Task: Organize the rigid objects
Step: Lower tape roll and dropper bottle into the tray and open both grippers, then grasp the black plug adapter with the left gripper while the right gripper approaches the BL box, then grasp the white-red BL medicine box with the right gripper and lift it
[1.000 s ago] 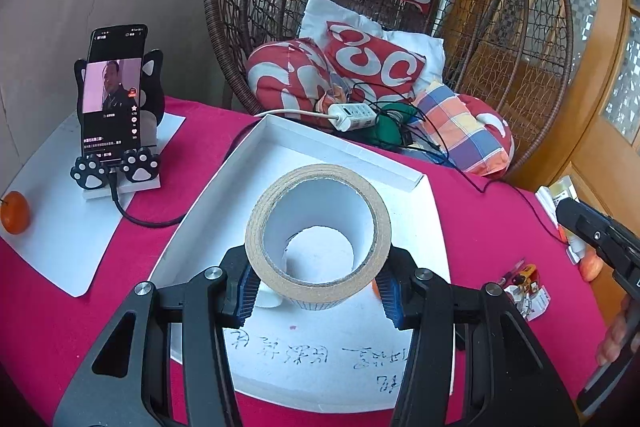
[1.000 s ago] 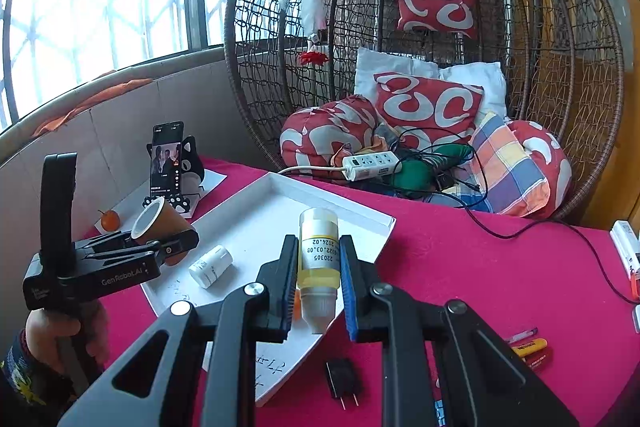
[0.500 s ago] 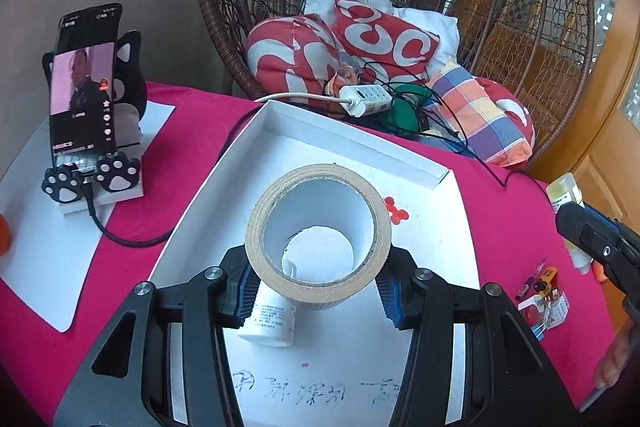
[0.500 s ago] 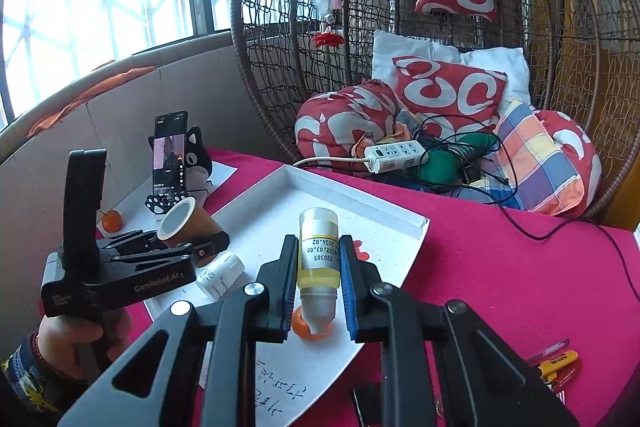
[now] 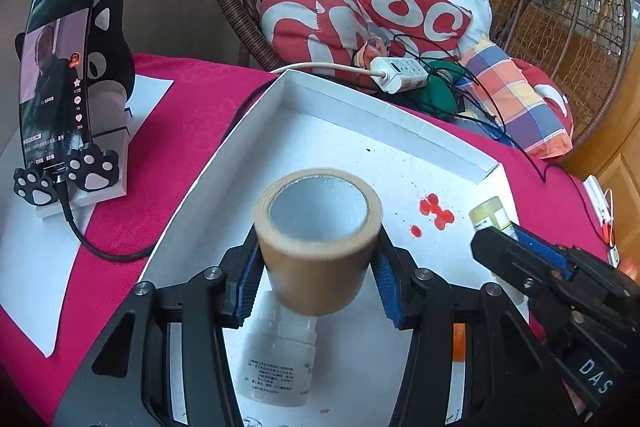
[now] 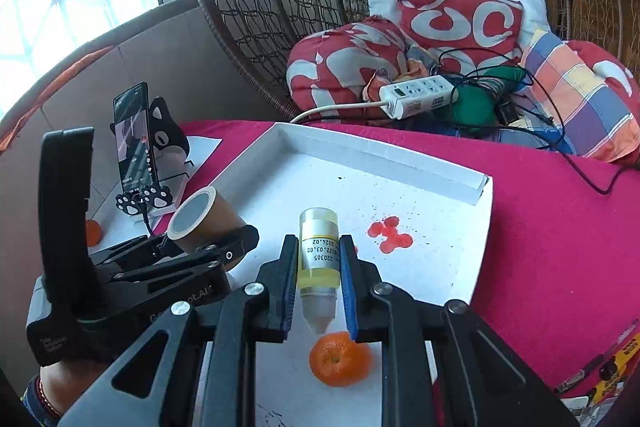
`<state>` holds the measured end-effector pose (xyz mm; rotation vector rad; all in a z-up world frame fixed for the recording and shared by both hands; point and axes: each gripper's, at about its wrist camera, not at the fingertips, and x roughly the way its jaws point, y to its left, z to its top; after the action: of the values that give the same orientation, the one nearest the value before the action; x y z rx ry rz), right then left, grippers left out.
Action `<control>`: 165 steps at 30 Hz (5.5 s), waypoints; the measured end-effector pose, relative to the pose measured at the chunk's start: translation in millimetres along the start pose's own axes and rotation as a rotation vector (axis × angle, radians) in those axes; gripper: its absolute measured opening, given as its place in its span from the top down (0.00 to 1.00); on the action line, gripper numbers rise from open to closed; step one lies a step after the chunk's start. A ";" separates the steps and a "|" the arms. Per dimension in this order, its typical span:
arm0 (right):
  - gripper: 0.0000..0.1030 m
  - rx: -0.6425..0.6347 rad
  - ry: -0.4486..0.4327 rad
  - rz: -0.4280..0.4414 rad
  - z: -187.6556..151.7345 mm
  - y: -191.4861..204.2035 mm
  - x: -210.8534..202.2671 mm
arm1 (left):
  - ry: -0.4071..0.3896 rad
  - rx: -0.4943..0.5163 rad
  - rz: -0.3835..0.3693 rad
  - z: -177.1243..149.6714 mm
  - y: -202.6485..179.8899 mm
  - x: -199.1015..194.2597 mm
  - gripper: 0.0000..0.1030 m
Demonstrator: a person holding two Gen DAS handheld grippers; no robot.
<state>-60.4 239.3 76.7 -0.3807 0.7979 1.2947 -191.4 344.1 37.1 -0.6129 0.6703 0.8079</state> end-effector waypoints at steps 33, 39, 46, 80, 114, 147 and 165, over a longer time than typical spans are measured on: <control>0.00 0.195 -0.500 -0.230 -63.0 -108.2 -211.0 | -0.273 0.198 -0.259 -33.4 -75.5 -106.8 0.00; 0.00 0.301 -0.466 -0.281 -91.6 -147.7 -217.1 | -0.020 0.420 -0.376 -63.5 -136.1 -77.0 0.00; 0.00 0.420 -0.445 -0.290 -122.5 -184.8 -223.5 | 0.131 0.682 -0.356 -100.5 -189.0 -43.5 0.00; 0.08 0.217 -0.179 -0.277 -149.8 -205.1 -182.5 | 0.280 0.811 -0.264 -145.7 -221.8 -17.6 0.43; 0.52 0.129 -0.405 -0.244 -119.1 -157.1 -258.6 | -0.147 0.623 -0.311 -104.0 -211.9 -123.8 0.43; 0.52 -0.061 -0.373 -0.126 -69.3 -67.9 -228.0 | -0.208 0.334 -0.271 -66.4 -119.9 -136.4 0.43; 0.52 -0.102 -0.184 0.037 -29.6 -14.4 -125.7 | -0.211 0.172 -0.139 -34.5 -47.8 -112.4 0.43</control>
<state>-63.6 127.7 143.1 -0.3240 0.5881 1.3864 -221.0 243.8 109.0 -0.4067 0.4924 0.6664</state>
